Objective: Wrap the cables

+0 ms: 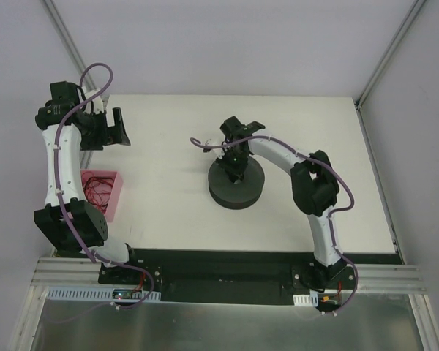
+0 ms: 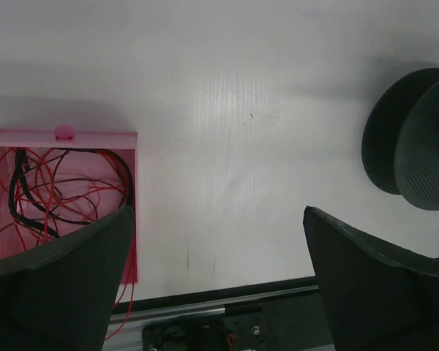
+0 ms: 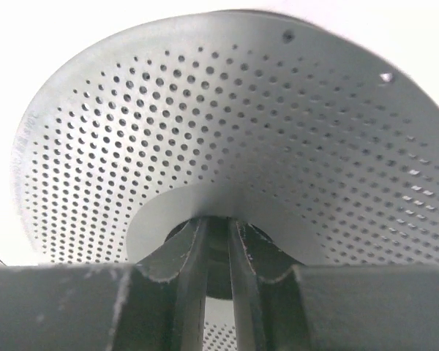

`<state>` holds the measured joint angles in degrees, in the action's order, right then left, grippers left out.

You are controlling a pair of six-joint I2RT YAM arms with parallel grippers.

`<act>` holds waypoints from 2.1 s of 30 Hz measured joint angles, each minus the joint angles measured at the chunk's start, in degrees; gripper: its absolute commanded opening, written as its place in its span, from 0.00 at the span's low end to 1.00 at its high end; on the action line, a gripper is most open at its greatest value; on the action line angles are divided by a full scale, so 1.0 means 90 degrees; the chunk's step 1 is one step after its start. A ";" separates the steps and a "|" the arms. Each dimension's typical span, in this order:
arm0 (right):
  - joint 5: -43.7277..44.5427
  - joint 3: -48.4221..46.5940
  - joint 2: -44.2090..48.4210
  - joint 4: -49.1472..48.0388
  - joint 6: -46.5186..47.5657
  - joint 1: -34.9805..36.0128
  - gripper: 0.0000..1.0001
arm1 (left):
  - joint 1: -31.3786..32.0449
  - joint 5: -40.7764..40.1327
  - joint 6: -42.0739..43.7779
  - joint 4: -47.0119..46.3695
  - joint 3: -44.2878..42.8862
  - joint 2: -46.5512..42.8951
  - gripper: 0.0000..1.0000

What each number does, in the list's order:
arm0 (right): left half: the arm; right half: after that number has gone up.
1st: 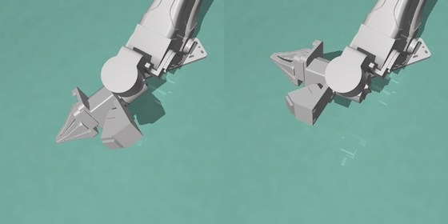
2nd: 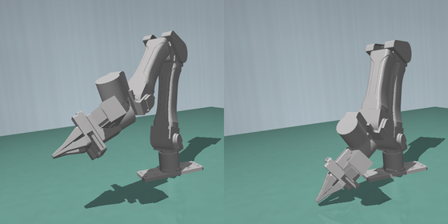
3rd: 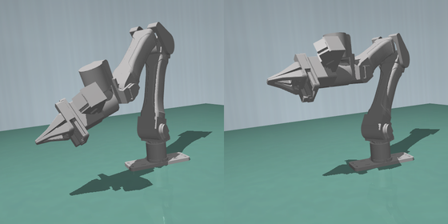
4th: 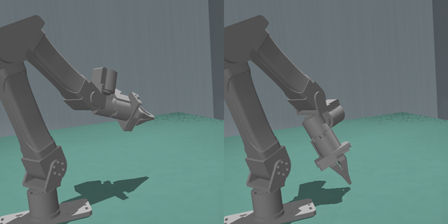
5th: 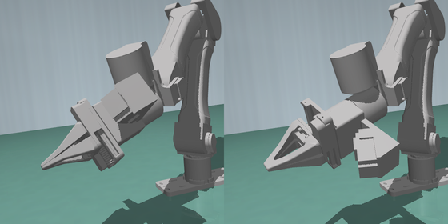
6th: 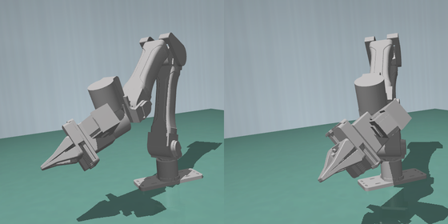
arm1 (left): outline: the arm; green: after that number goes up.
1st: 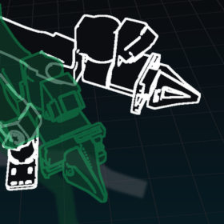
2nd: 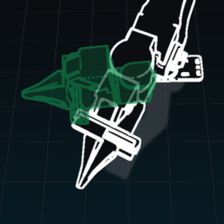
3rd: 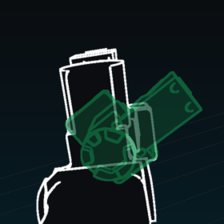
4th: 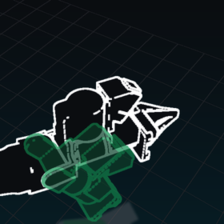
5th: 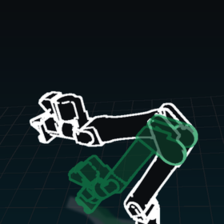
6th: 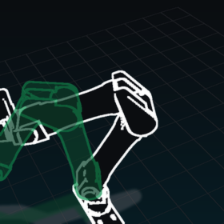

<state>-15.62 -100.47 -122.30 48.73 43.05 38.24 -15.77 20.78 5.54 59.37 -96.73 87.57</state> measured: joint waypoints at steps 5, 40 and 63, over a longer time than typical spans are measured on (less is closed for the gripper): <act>-0.0221 -0.0624 -0.0022 0.0291 -0.0044 -0.0080 0.25 | 0.0000 0.0155 0.0100 0.0187 -0.0015 0.0002 0.99; -0.2130 -0.2448 0.0991 0.1872 -0.0192 -0.1350 0.96 | -0.1435 -0.1105 0.3177 0.1394 0.1792 -0.0908 0.90; -0.2659 -0.3356 0.0342 0.1664 -0.0461 -0.0573 0.97 | -0.2805 -0.0894 0.3723 0.0804 0.2538 -0.0865 0.49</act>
<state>-39.55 -130.67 -119.22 63.70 38.89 33.08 -41.01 12.73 39.05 66.61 -73.89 79.79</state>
